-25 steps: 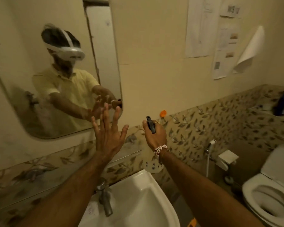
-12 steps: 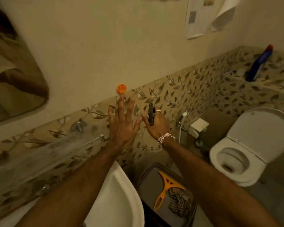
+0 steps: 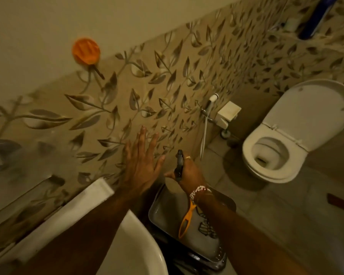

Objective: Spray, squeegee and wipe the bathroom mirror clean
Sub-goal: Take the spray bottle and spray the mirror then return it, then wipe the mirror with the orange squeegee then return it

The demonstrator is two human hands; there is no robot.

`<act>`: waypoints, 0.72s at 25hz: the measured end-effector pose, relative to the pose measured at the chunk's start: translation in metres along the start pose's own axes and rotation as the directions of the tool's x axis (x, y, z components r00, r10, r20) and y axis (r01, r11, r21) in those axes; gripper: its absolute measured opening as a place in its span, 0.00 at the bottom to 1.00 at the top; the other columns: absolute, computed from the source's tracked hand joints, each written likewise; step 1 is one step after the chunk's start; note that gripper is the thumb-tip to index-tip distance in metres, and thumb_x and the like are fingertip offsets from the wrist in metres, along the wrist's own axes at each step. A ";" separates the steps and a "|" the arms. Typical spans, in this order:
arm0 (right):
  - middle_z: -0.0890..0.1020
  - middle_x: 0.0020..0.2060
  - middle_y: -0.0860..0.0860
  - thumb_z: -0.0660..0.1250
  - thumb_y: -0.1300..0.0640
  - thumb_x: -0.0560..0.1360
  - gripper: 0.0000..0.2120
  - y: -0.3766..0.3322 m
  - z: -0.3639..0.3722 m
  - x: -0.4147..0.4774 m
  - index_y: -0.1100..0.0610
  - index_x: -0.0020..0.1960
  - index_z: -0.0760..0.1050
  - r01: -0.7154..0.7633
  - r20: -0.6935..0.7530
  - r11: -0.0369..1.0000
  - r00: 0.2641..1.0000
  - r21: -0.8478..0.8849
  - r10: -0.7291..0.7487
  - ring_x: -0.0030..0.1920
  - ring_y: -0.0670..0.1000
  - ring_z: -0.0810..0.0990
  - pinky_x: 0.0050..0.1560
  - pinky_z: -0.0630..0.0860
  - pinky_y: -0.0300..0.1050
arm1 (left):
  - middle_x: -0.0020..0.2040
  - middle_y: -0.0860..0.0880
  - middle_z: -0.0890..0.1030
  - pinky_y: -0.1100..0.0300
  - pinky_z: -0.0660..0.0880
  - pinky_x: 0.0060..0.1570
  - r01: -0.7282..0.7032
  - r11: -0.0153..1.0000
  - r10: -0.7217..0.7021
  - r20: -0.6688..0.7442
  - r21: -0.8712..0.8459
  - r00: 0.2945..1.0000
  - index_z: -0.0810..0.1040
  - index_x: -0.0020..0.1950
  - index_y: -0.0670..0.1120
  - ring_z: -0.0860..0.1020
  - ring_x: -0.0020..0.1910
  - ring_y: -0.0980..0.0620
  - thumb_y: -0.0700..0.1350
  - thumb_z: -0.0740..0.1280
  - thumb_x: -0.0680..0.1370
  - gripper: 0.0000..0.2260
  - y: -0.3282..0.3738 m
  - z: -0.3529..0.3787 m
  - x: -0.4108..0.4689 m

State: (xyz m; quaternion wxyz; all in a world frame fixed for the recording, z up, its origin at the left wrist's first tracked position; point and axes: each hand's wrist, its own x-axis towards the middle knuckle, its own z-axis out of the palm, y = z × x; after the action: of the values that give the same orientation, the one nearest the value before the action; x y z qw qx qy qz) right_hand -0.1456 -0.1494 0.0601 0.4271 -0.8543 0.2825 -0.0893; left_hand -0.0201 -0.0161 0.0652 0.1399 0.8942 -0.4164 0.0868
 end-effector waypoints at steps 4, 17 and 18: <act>0.81 0.56 0.53 0.81 0.42 0.63 0.42 0.053 0.045 0.001 0.54 0.69 0.66 -0.114 0.040 0.993 0.993 0.013 0.113 0.54 0.56 0.81 0.50 0.78 0.47 | 0.86 0.41 0.46 0.35 0.44 0.78 -0.028 0.999 0.026 0.057 0.028 0.998 0.49 0.86 0.52 0.51 0.85 0.41 0.64 0.51 0.83 0.34 -0.009 0.052 -0.008; 0.83 0.52 0.52 0.79 0.48 0.68 0.33 0.128 0.122 -0.006 0.56 0.68 0.69 -0.260 0.079 0.964 0.964 0.049 0.256 0.52 0.52 0.82 0.48 0.74 0.40 | 0.86 0.41 0.46 0.30 0.51 0.78 -0.128 0.991 0.121 0.161 0.035 0.980 0.48 0.87 0.52 0.53 0.84 0.41 0.68 0.42 0.83 0.35 -0.022 0.116 -0.013; 0.82 0.54 0.53 0.79 0.49 0.68 0.34 0.129 0.123 -0.006 0.56 0.68 0.69 -0.249 0.074 0.968 0.966 0.030 0.246 0.55 0.53 0.81 0.51 0.74 0.42 | 0.86 0.41 0.46 0.30 0.52 0.78 -0.136 0.990 0.127 0.176 0.040 0.976 0.48 0.87 0.51 0.53 0.84 0.40 0.69 0.41 0.83 0.36 -0.021 0.116 -0.013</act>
State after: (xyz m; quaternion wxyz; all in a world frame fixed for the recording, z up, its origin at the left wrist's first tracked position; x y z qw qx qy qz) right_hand -0.1543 -0.1239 -0.1166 0.4610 -0.8064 0.3701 -0.0109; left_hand -0.0079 -0.0309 -0.0523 0.0741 0.8722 -0.4827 0.0285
